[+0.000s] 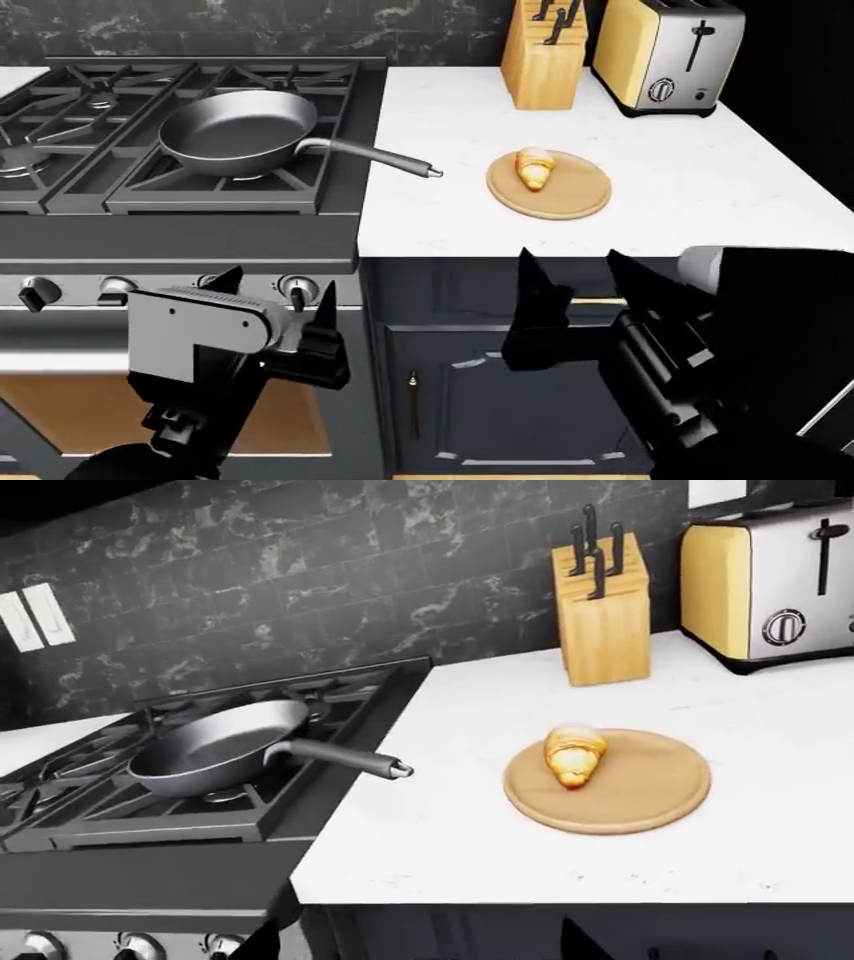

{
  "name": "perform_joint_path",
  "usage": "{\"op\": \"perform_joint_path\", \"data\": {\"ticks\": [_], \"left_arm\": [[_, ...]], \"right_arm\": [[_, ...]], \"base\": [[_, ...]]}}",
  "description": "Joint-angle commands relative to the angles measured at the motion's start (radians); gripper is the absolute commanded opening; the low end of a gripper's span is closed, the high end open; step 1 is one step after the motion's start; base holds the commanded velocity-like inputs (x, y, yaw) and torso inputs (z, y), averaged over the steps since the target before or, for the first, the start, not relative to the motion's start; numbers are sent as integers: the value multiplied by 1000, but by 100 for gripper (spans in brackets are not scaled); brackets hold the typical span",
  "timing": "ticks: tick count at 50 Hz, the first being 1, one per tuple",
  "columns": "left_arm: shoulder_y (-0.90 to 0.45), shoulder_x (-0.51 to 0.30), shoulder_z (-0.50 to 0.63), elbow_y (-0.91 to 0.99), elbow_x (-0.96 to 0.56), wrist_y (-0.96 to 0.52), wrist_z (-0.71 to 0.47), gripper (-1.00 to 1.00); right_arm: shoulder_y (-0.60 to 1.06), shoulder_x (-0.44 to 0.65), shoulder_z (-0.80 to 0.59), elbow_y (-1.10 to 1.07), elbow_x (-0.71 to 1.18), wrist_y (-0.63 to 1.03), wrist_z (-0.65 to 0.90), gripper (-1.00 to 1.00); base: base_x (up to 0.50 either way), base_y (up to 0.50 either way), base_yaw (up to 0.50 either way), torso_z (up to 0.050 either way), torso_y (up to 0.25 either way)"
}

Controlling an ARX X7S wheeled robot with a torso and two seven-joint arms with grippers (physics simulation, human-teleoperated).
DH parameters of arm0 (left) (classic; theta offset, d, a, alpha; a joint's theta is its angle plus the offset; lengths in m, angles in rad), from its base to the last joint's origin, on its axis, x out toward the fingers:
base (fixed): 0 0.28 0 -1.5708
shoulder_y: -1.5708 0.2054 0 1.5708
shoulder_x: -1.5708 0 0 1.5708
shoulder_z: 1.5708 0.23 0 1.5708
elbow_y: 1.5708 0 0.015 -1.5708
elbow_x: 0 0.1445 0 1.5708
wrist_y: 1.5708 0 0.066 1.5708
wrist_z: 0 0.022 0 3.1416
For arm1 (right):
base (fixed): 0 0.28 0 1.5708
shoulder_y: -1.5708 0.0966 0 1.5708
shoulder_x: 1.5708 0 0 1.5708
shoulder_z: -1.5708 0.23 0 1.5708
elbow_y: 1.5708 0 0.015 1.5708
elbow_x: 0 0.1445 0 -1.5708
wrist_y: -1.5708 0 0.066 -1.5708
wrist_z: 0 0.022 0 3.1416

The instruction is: Pick the croissant and place it on the pan. Then turn on the stove to warm the croissant.

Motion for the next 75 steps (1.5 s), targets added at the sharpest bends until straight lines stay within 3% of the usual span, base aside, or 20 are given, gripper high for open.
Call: {"op": "perform_joint_path", "data": {"ticks": [1,7,19,36,62,69,75], "left_arm": [[-156,5,-175,116,-205,-368,-41,100],[-292,43,-330,120,-358,-571,-67,100],[-353,-18,-356,56,-591,-555,-250,100],[-366,-39,-329,-2,-632,-521,-298,100],[-334,-86,-240,-48,-574,-411,-292,100],[-330,-91,-237,-56,-576,-392,-287,100],[-365,-96,-242,-57,-600,-398,-299,100]], "right_arm": [[208,189,-42,11,604,-4,528,100],[262,234,-95,30,607,-3,564,100],[350,287,-199,75,601,5,602,100],[347,287,-217,86,582,-16,564,100],[305,300,-222,80,539,-23,526,100],[463,345,-415,194,651,-96,682,100],[629,436,-644,260,674,-195,686,100]], "base": [[0,0,0,0,0],[0,0,0,0,0],[0,0,0,0,0],[454,0,0,0,0],[423,0,0,0,1],[0,0,0,0,0],[0,0,0,0,0]]}}
